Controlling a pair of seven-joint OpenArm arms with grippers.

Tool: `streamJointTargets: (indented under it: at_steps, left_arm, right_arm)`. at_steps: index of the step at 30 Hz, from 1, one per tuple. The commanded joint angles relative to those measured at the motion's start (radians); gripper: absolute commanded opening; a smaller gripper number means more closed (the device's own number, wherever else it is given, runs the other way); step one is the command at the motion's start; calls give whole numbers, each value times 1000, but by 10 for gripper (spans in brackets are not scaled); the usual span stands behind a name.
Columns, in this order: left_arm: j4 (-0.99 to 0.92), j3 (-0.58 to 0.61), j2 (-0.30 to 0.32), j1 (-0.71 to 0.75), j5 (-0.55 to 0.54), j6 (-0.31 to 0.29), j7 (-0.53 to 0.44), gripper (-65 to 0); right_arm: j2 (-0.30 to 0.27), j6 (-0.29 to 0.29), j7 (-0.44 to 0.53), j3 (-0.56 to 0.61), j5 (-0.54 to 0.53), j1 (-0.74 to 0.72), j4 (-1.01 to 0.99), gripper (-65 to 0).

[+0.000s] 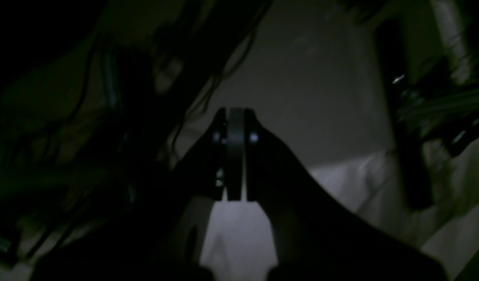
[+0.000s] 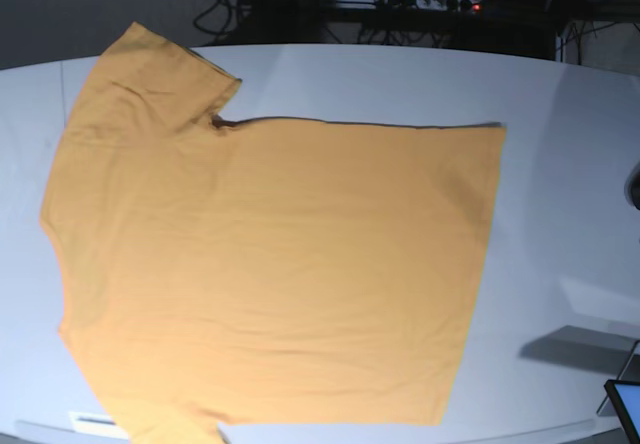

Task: Fold the T-shirt properly
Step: 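Move both grippers out from rest toward the shirt's shoulders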

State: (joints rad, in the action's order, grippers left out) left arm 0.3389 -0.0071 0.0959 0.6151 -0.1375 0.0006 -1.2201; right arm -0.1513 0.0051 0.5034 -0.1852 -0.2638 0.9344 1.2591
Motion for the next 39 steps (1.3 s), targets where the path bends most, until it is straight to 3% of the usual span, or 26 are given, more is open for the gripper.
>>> streamJointTargets:
  at_steps: [1, 6, 19, 25, 34, 39]
  left_arm:
    - [-1, -1, 6, 16, -30, 8, -50, -650]
    - [1, 0, 11, 13, -83, 8, -120, -650]
    - [219, 2, 5, 42, -86, 8, -119, -650]
    - [236, 5, 3, 35, -87, 8, -111, -650]
    - [544, -1, 9, 62, -89, 8, 178, -650]
    - [791, -1, 9, 122, -89, 8, 326, -650]
  right_arm:
    - [-6, -6, 24, -17, -5, 27, 27, -650]
    - [-6, -6, 24, -53, -5, 44, 124, -650]
    - [-4, -6, 18, -46, -2, 53, 330, -650]
    - [-6, -4, -200, -46, -1, -24, 410, -650]
    - [-11, -3, -404, -44, 2, -99, 529, -650]
    - [-11, -3, -461, -44, 2, -104, 581, -650]
